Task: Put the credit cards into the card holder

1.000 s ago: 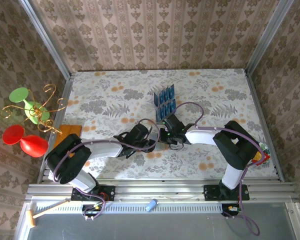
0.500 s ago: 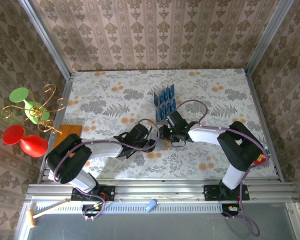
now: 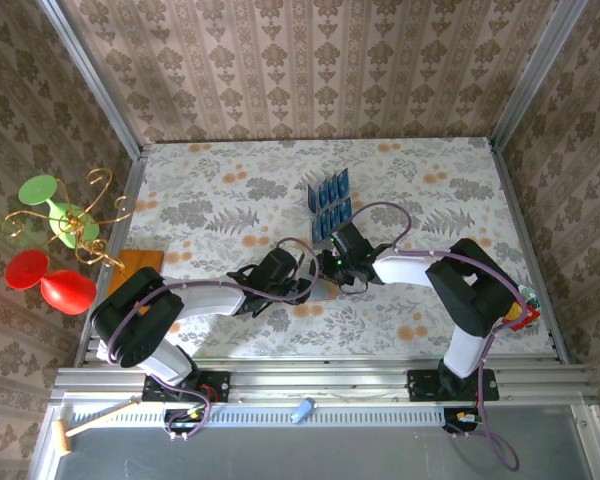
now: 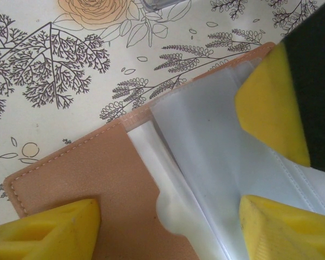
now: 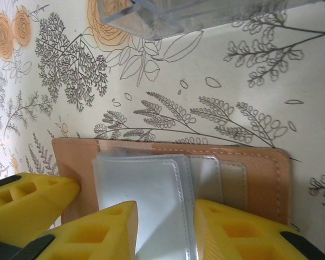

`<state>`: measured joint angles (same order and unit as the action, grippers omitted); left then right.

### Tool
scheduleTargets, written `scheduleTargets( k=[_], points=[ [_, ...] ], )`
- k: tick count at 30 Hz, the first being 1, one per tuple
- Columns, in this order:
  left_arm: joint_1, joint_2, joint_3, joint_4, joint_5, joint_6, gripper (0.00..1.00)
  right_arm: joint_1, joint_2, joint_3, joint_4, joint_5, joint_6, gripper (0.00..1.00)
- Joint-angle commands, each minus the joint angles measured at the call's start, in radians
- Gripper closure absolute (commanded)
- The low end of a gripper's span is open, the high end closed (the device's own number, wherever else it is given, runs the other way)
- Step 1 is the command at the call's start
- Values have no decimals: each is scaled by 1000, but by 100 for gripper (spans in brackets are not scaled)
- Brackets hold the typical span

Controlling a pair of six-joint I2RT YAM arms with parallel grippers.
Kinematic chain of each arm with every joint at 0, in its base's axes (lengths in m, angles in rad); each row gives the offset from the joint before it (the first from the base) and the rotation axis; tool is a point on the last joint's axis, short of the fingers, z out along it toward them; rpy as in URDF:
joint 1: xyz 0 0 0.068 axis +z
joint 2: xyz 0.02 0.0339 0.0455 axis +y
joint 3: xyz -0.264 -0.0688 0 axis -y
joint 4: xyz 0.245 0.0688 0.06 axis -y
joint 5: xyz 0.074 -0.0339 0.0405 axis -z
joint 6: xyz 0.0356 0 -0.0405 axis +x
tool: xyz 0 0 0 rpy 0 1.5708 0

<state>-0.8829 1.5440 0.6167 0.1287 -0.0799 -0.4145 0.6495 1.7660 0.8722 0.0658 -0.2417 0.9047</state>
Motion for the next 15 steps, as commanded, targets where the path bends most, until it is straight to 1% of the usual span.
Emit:
scheduleTargets(
  k=[1,7,15],
  points=[
    [1,10,-26,-32,7,-6,30,-4,28,-14,32,-25,32,65],
    [1,11,-26,-29,9,-4,30,-5,24,-34,44,-23,40,56],
    [0,6,-31,-29,6,-1,32,-20,12,-56,59,-25,46,49]
  ],
)
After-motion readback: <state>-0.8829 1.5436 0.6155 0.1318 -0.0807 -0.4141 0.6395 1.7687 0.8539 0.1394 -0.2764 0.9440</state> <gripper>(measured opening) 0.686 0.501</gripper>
